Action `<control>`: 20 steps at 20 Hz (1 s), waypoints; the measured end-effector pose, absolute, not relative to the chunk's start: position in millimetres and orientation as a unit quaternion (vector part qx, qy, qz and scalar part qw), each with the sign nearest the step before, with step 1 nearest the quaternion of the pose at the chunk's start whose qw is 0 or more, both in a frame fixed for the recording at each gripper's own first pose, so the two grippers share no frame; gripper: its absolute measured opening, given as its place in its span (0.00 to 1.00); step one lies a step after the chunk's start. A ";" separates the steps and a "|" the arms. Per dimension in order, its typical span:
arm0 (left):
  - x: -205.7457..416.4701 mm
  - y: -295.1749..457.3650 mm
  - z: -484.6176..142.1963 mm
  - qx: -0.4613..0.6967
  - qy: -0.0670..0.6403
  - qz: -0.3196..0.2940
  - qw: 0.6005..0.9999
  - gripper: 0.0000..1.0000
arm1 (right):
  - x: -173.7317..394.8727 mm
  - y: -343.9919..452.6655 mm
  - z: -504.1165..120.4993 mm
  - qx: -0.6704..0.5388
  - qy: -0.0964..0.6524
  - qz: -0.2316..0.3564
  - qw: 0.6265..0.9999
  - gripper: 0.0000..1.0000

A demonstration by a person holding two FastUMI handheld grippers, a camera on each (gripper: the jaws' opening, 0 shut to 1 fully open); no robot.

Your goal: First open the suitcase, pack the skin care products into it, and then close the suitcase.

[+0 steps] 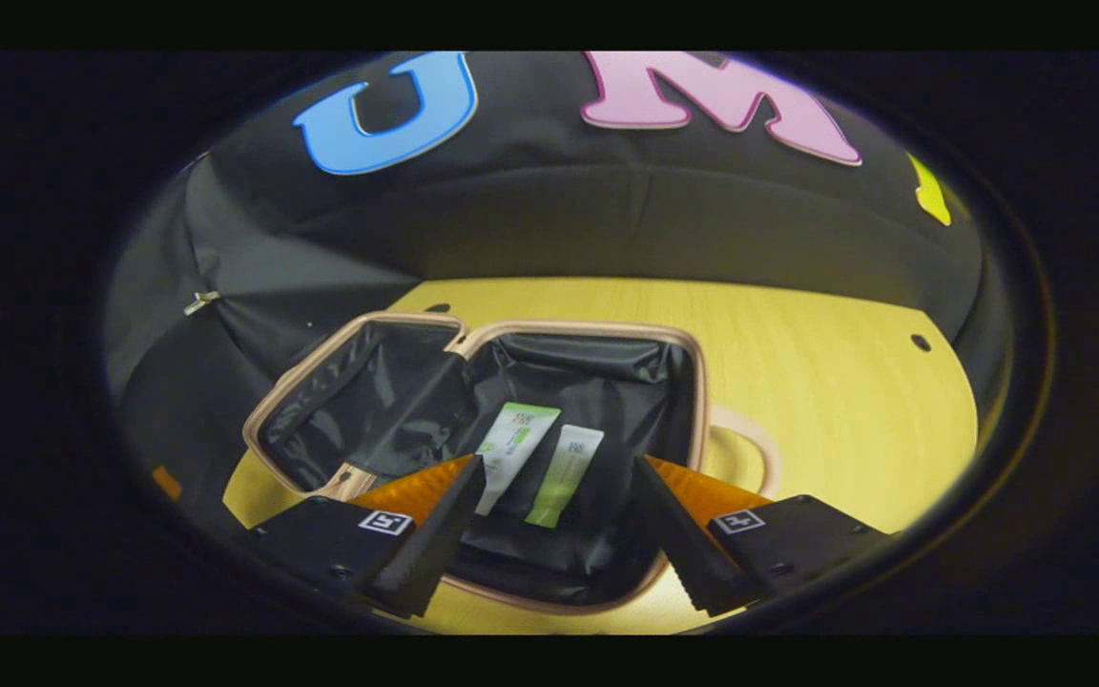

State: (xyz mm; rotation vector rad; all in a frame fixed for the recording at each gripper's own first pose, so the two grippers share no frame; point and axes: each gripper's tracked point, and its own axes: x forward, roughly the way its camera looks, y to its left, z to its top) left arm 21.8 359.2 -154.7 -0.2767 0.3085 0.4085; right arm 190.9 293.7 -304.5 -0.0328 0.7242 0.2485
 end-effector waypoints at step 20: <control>251.5 538.7 -263.2 -0.443 0.223 0.134 0.858 0.69 | 127.7 174.8 -268.2 -0.072 0.234 0.063 0.968 0.98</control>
